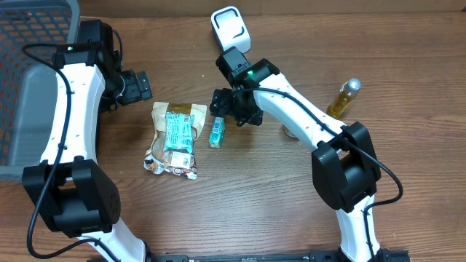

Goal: Scan the item barcode
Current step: 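Lower the right gripper and close it on the Kleenex pack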

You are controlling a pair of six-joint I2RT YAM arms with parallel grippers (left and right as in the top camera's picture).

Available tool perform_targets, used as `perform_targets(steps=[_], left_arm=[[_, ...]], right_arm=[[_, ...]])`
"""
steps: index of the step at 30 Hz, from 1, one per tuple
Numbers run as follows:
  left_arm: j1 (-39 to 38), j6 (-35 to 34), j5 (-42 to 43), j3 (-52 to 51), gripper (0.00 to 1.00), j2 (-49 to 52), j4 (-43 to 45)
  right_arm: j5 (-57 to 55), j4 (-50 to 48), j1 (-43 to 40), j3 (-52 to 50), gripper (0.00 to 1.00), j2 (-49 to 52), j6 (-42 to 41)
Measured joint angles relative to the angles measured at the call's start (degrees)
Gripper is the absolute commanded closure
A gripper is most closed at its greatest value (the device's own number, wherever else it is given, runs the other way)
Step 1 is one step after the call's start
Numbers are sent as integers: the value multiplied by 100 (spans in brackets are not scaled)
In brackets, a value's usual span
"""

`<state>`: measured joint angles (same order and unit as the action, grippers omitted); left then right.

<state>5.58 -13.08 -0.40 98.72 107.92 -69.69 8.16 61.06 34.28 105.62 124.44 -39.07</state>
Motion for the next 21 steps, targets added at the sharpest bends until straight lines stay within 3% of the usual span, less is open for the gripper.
perform_targets(steps=[21], left_arm=[[0,0,0,0,1,0,0]], right_arm=[[192,-367,424,0,13,0,2]])
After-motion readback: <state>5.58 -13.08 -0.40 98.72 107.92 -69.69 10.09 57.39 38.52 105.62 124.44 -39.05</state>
